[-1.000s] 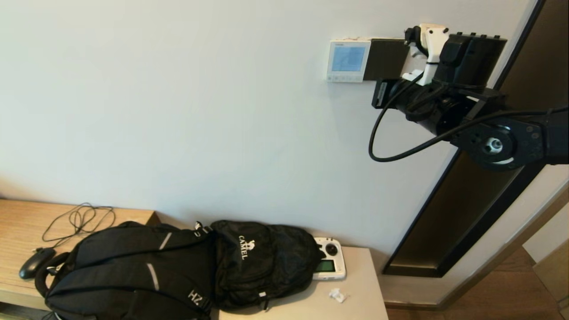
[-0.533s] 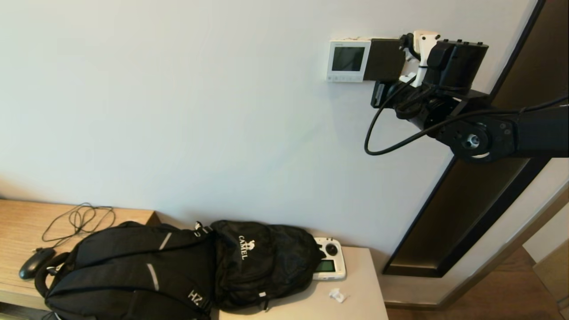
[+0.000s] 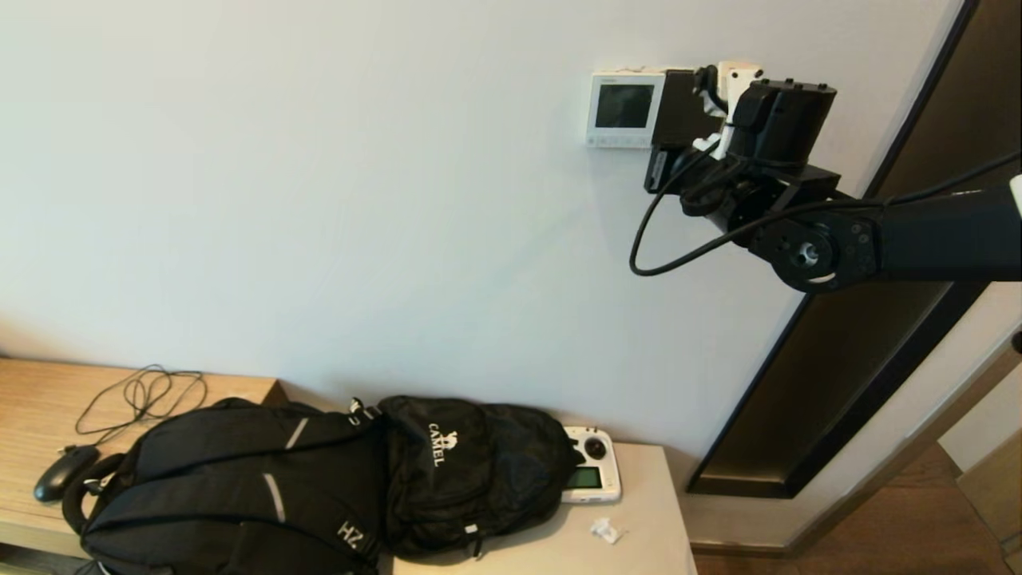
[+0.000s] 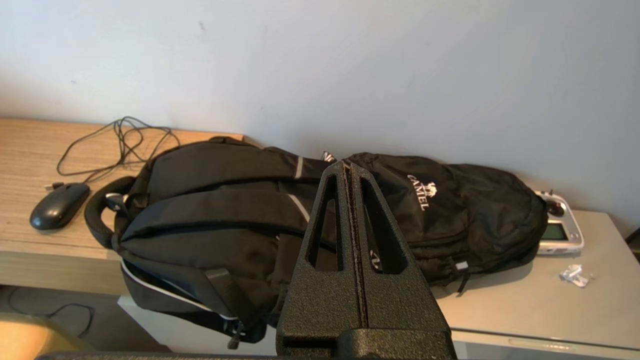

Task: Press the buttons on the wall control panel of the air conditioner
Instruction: Turn on the central air conditioner

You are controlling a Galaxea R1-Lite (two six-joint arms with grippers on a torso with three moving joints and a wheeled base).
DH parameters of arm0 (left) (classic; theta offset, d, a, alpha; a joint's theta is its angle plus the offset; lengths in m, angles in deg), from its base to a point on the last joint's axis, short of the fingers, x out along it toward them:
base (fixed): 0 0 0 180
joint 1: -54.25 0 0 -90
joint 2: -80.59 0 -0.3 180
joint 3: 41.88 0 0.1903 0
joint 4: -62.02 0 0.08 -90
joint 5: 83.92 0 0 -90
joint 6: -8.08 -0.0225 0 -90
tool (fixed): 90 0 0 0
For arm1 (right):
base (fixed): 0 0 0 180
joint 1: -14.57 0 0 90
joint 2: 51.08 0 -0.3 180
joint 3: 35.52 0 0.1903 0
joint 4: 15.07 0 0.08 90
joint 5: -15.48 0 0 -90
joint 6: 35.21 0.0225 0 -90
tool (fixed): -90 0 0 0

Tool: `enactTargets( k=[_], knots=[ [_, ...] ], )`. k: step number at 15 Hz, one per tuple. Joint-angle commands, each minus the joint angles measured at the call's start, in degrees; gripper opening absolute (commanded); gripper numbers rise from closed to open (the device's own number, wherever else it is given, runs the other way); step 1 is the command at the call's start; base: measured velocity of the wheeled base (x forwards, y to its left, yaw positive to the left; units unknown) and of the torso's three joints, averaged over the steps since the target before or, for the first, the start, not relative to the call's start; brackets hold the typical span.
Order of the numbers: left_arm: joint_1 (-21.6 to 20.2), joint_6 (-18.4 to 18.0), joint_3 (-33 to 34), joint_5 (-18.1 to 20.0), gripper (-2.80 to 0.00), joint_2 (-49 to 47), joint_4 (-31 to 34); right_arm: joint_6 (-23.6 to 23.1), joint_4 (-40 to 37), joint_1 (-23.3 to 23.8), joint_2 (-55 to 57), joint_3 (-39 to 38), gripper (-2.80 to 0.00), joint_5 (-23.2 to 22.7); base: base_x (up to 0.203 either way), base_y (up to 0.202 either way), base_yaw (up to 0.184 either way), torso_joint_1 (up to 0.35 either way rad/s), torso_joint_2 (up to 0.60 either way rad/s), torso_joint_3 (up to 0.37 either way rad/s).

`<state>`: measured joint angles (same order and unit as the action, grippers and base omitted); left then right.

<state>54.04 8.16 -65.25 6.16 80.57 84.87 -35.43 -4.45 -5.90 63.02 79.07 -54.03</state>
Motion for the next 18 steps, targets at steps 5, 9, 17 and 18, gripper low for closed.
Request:
enactTargets(
  k=[5,9,17,18],
  knots=[
    [0.0,0.0,0.0,0.0,-2.8,0.0,0.0,-0.2,0.3,-2.4,2.6,4.5,-2.8,0.4,0.0,0.0,0.0,0.0,0.0,0.0],
    [0.0,0.0,0.0,-0.1,-2.8,0.0,0.0,-0.4,0.3,-2.3,3.9,6.6,-2.8,0.4,0.0,0.0,0.0,0.0,0.0,0.0],
    [-0.1,0.0,0.0,0.0,-2.8,0.0,0.0,-0.3,-0.1,-1.9,4.3,7.2,-2.8,0.2,0.0,0.0,0.0,0.0,0.0,0.0],
    [0.0,0.0,0.0,0.0,-2.8,0.0,0.0,-0.2,-0.1,-1.8,4.4,7.3,-2.8,0.2,0.0,0.0,0.0,0.0,0.0,0.0]
  ],
)
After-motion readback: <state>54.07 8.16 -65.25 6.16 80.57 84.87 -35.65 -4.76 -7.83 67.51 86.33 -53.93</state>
